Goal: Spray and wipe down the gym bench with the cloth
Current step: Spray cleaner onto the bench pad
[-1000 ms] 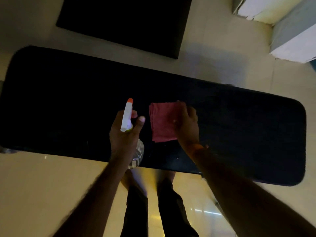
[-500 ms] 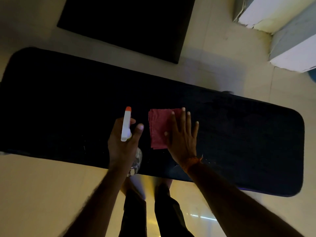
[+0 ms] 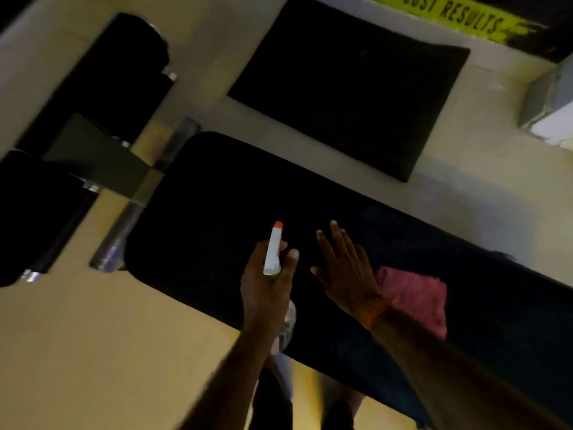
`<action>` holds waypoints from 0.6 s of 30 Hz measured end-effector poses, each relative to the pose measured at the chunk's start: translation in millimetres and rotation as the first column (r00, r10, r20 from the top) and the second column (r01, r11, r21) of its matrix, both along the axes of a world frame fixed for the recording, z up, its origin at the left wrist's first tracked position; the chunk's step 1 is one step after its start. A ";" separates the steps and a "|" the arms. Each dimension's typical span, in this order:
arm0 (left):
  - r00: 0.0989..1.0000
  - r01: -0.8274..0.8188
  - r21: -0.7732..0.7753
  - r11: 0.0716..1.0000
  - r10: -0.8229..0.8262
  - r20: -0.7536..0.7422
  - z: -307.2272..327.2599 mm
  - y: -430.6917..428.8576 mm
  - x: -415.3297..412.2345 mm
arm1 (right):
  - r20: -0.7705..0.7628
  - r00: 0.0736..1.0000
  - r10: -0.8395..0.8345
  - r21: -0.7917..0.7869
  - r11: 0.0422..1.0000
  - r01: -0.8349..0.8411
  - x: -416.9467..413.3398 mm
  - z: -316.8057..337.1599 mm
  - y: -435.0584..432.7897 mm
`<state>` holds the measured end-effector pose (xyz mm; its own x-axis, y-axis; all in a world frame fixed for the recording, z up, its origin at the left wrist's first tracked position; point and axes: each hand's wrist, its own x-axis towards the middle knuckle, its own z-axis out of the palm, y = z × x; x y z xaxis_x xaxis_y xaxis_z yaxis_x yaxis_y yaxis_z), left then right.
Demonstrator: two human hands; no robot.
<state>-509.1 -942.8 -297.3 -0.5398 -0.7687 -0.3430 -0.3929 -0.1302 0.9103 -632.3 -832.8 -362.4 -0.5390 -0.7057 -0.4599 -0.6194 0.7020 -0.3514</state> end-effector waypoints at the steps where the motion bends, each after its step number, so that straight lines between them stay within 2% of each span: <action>1: 1.000 -0.030 0.027 0.999 0.030 0.005 0.9 -16.3 4.1 | -0.015 1.000 0.026 0.007 1.000 -0.025 -1.1 1.0 -18.5; 4: 0.993 -0.112 0.021 0.994 0.111 0.035 -1.0 -68.7 18.5 | -0.048 0.993 0.107 0.021 0.994 -0.106 -5.0 3.1 -80.4; 10: 0.978 -0.092 -0.100 0.991 0.108 0.176 -17.9 -153.1 32.2 | -0.071 0.962 0.262 0.099 0.962 -0.255 -19.1 1.8 -190.8; 15: 0.927 -0.055 -0.163 0.985 0.111 0.359 -29.1 -187.9 20.9 | 0.009 0.962 0.273 0.246 0.932 -0.267 -24.6 -14.8 -219.7; 18: 0.919 -0.044 -0.124 0.991 0.089 0.385 -37.2 -192.7 13.1 | 0.004 0.965 0.263 0.262 0.931 -0.255 -22.0 -19.5 -218.1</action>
<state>-496.0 -1135.5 -334.6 -0.3274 -0.8432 -0.4263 -0.7123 -0.0762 0.6977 -654.3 -1050.9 -381.9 -0.3698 -0.6822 -0.6308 -0.7995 0.5795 -0.1580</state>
